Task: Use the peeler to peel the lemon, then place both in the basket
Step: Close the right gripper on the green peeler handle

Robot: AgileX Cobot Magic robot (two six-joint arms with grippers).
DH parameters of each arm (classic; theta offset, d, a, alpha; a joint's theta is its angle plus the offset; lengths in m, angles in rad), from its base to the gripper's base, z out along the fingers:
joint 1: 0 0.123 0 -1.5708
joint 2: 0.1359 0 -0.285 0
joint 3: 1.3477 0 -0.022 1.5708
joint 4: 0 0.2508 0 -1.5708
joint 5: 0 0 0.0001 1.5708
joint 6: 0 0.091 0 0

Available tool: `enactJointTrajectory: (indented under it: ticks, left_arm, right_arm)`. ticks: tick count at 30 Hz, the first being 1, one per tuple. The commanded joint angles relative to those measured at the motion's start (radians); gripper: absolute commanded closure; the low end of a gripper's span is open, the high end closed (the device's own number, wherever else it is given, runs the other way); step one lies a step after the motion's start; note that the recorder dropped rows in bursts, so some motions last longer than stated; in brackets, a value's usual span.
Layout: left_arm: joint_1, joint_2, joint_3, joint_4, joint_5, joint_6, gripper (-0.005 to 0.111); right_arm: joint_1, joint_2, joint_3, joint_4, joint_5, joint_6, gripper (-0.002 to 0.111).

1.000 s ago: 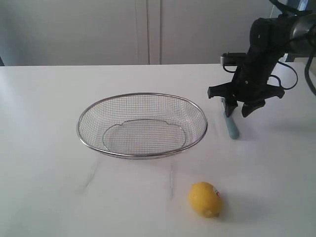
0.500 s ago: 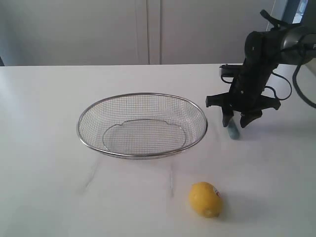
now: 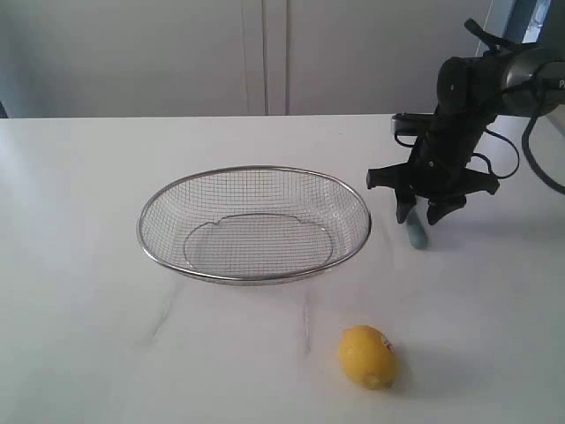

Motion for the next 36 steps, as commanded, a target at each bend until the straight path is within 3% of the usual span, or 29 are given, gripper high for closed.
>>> enactJointTrajectory:
  ticks: [1, 36]
  left_arm:
    - [-0.008, -0.005, 0.002, 0.0, 0.0, -0.002, 0.107]
    - [-0.008, -0.005, 0.002, 0.0, 0.0, -0.002, 0.107]
  right_arm:
    - [0.001, 0.0, -0.005, 0.003, -0.014, 0.008, 0.064]
    - [0.001, 0.013, -0.005, 0.027, 0.011, 0.007, 0.064]
